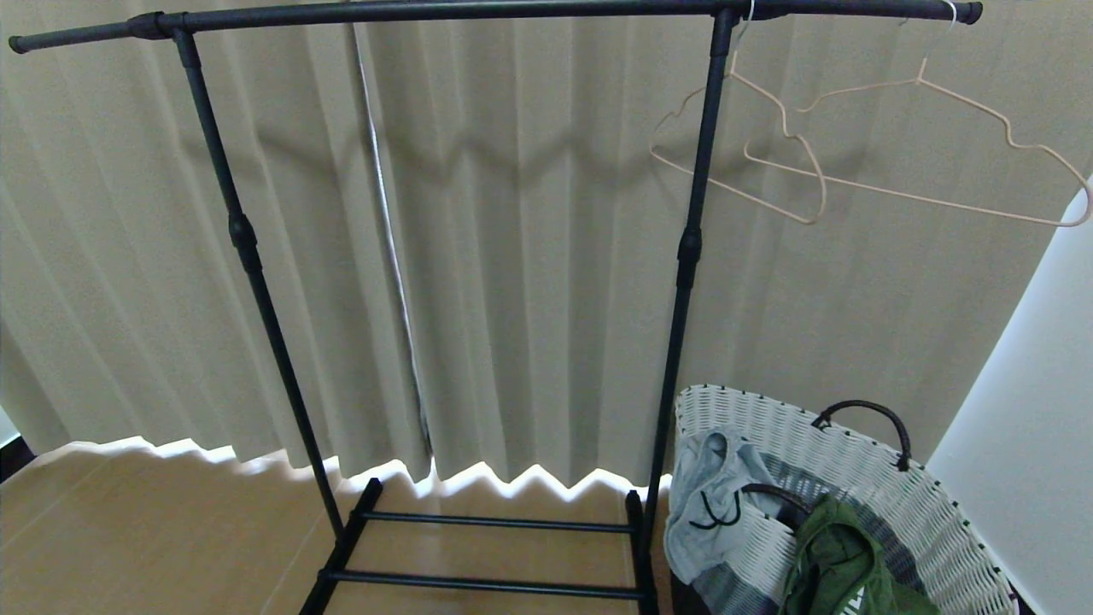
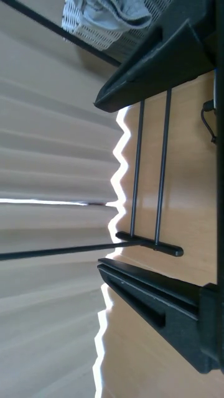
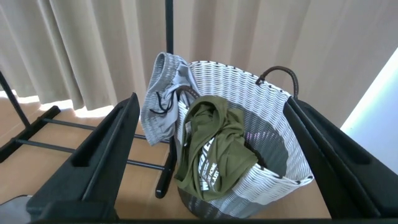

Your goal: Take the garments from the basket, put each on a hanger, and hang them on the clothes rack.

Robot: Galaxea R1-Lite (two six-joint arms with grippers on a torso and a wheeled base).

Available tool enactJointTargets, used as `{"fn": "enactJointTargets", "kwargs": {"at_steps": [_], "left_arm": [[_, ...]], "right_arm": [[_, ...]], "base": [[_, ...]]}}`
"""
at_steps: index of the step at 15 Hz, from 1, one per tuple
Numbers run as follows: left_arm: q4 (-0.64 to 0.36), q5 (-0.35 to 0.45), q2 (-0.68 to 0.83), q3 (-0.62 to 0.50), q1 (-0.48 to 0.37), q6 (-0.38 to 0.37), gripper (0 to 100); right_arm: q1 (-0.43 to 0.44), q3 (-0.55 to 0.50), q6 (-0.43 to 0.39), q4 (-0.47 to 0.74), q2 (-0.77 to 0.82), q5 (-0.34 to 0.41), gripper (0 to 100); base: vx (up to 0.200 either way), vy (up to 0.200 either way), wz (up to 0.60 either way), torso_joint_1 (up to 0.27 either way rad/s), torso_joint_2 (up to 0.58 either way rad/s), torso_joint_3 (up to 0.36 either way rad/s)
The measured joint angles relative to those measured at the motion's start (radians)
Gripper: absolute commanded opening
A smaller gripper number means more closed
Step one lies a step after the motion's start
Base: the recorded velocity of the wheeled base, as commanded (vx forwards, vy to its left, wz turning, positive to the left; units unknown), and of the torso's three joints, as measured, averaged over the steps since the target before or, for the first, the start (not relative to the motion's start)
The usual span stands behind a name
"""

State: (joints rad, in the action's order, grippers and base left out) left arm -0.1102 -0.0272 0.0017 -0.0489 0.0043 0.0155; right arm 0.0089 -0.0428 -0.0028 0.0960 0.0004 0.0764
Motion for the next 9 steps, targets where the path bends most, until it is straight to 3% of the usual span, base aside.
{"fn": "enactJointTargets", "kwargs": {"at_steps": [4, 9], "left_arm": [[0.001, 0.002, 0.0, 0.0, 0.0, -0.002, 100], [0.0, 0.003, 0.0, 0.0, 0.0, -0.003, 100]], "right_arm": [[0.0, 0.0, -0.001, -0.001, 0.0, 0.001, 100], [0.0, 0.0, -0.001, -0.001, 0.0, 0.001, 100]], "base": [[0.0, 0.0, 0.0, 0.0, 0.0, 0.0], [0.2, 0.0, 0.0, 0.003, 0.0, 0.001]]}}
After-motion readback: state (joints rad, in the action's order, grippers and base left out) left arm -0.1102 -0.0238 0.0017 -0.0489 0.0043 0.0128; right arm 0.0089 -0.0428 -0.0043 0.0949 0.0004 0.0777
